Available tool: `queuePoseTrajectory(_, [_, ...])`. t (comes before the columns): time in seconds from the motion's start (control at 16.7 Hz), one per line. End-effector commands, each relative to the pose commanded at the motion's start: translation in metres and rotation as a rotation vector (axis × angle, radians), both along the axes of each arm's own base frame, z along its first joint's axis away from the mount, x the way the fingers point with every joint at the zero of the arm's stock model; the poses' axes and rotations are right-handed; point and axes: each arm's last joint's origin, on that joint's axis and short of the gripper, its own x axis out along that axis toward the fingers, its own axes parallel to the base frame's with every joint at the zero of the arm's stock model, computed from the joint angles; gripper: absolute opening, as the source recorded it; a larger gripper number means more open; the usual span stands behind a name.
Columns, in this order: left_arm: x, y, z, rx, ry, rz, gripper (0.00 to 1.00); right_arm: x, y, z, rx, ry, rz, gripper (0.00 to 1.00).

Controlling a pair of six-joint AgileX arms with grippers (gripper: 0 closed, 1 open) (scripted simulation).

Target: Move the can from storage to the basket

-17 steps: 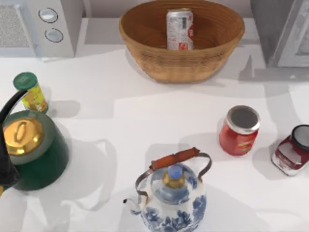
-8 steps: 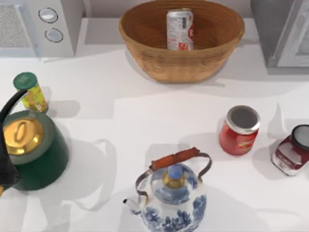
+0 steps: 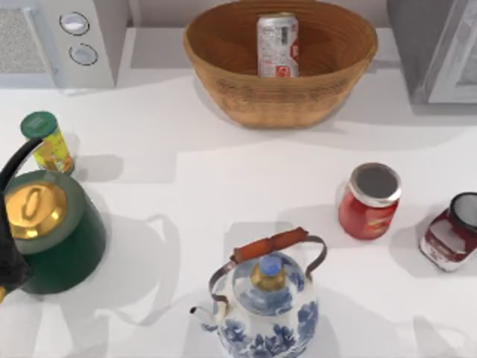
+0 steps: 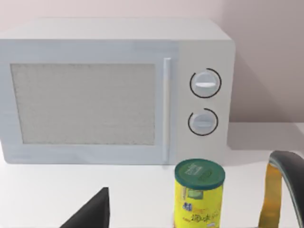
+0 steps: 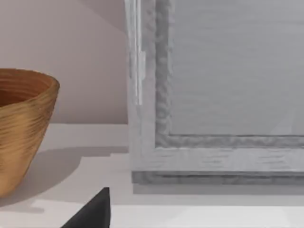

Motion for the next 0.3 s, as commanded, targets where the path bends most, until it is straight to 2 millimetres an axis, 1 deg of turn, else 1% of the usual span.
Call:
queuePoseTrajectory(0.12, [0.0,0.0,0.0,0.0,0.0,0.0,1.0,0.0001,-0.0009,-0.0144,0.0,-0.005,0.002,1.0])
queuePoseTrajectory(0.3, [0.0,0.0,0.0,0.0,0.0,0.0,1.0,0.0002,-0.0012,-0.0182,0.0,-0.007,0.002,1.0])
